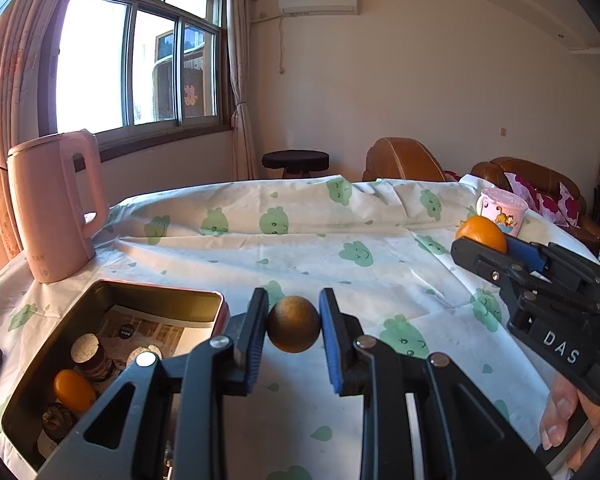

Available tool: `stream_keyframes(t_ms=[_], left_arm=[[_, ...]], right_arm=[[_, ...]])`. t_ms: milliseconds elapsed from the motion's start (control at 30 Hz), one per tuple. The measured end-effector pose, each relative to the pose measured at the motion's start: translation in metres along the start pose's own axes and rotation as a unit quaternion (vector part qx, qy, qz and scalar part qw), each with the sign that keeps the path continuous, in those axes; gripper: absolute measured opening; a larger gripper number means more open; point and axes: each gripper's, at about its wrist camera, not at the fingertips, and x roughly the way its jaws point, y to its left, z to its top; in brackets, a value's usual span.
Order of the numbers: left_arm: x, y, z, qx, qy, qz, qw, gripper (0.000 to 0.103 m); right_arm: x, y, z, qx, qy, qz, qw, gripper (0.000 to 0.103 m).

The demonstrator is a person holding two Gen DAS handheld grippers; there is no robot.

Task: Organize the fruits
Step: 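Lift both held fruits and carry them toward the tin box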

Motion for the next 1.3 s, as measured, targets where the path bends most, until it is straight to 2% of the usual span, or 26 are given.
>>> stream_keyframes(t_ms=[867,1300], left_arm=[[-0.014,0.003,-0.001,-0.004,-0.037,0.009,0.9993,0.028],[-0.018,0.002,-0.002,-0.002,-0.038,0.005,0.9992,0.028]], right_arm=[[-0.014,0.003,-0.001,-0.01,-0.031,-0.007,0.999,0.035],[-0.021,0.008,-0.001,-0.014,-0.037,-0.005,0.999,0.035]])
